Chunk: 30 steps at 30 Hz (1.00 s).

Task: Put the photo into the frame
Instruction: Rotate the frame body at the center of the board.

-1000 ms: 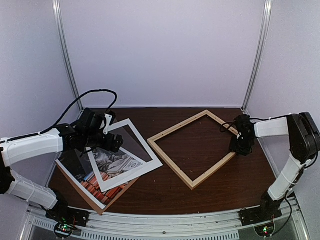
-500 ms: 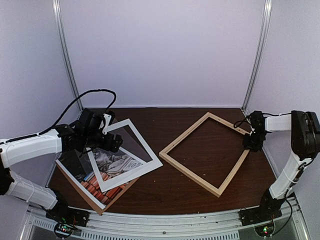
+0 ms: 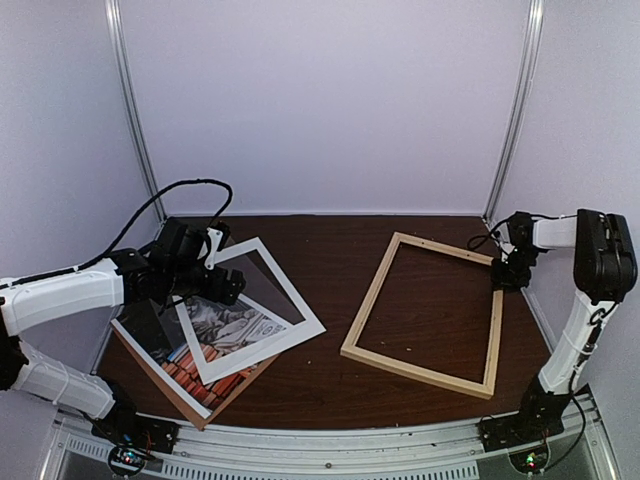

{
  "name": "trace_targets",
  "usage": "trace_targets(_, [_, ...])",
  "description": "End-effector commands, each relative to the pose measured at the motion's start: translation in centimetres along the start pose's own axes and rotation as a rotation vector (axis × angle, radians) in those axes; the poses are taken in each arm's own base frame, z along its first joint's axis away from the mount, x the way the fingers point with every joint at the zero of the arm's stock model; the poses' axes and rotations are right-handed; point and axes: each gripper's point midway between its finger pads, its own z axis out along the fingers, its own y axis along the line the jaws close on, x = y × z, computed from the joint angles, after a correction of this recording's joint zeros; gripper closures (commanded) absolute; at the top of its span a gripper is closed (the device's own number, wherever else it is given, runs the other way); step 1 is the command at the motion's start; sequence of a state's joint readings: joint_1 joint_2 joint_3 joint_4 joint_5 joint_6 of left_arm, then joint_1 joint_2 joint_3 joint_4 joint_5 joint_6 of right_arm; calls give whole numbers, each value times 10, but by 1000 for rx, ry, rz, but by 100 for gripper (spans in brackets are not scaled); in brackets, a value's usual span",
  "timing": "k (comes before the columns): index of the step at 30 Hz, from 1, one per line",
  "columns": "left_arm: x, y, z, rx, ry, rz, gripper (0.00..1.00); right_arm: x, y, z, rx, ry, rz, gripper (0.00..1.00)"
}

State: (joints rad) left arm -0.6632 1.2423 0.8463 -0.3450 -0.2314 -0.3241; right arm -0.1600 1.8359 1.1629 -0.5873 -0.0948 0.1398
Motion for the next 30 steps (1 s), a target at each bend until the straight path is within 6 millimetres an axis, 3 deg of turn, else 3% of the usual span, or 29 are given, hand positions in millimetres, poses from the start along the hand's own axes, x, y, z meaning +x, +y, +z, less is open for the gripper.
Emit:
trace_targets(1, [-8,-1,-2,-1,-36,-6,2,-13,30,-2,-148,-2,-133,90])
trace_targets(13, [3,4,4,-36,5,-37,2,-15,109,12,-268,52,-397,87])
trace_targets(21, [14,21,5,-126,51,-66,2,-13,151,16,-308,55,-416,81])
trace_targets(24, [24,32,5,-153,90,-106,2,-18,151,10,-292,32,-395,73])
trace_targets(30, [43,55,3,-157,135,-257,2,-37,147,-27,-222,-81,-391,40])
